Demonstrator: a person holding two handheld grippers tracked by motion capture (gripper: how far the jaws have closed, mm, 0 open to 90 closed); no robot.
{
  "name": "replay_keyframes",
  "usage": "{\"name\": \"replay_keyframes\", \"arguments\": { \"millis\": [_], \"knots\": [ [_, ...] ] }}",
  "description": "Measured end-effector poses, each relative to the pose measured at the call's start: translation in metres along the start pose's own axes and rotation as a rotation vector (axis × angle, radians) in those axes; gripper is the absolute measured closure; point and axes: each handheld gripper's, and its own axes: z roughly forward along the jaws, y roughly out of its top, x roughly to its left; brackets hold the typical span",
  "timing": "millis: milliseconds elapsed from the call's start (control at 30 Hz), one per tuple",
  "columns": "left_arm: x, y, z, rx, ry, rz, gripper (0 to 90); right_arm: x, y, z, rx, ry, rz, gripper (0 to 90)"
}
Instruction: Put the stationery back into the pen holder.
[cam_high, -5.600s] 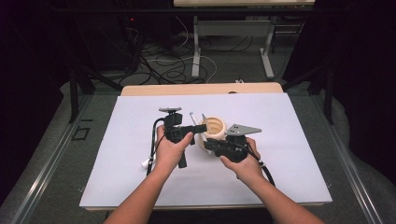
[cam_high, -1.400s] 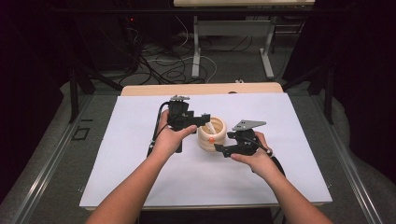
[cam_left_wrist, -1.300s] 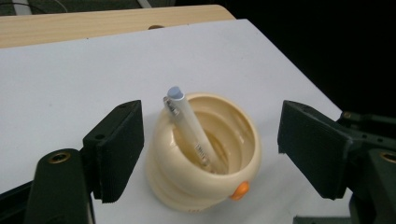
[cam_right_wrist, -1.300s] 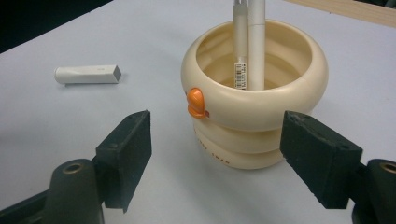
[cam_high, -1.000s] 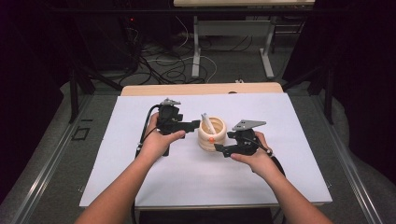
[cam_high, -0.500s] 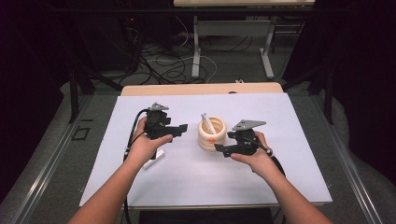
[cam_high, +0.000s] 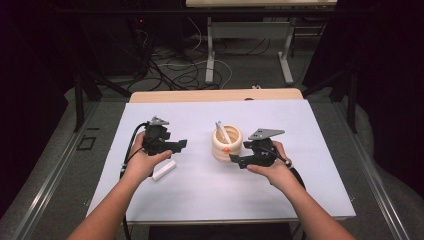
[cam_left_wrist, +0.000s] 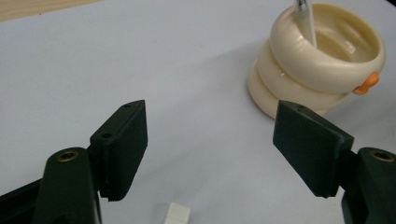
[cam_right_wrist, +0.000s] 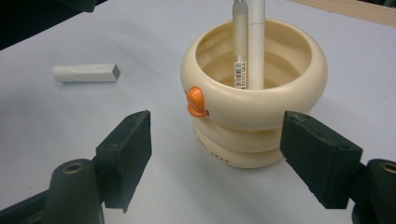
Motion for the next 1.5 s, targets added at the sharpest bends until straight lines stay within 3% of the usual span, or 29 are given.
{"name": "replay_keyframes", "arguments": {
  "millis": [200, 533, 567, 600, 1500],
  "knots": [
    [0.01, -0.009, -0.004, 0.04, 0.012, 0.016, 27.0, 0.0, 0.0, 0.0, 0.003, 0.0, -0.004, 25.0],
    [0.02, -0.024, -0.004, 0.132, 0.037, 0.091, 29.0, 0.0, 0.0, 0.0, 0.006, 0.001, 0.002, 25.0],
    [0.019, -0.025, -0.003, 0.136, 0.039, 0.085, 29.1, 0.0, 0.0, 0.0, 0.006, 0.001, 0.0, 25.1],
    [0.021, -0.026, -0.004, 0.154, 0.041, 0.104, 29.4, 0.0, 0.0, -0.001, 0.025, 0.002, -0.005, 25.0],
    [0.022, -0.05, 0.011, 0.368, 0.029, 0.192, 43.9, 0.0, -0.001, 0.001, 0.013, 0.003, -0.001, 25.0]
  ]
}}
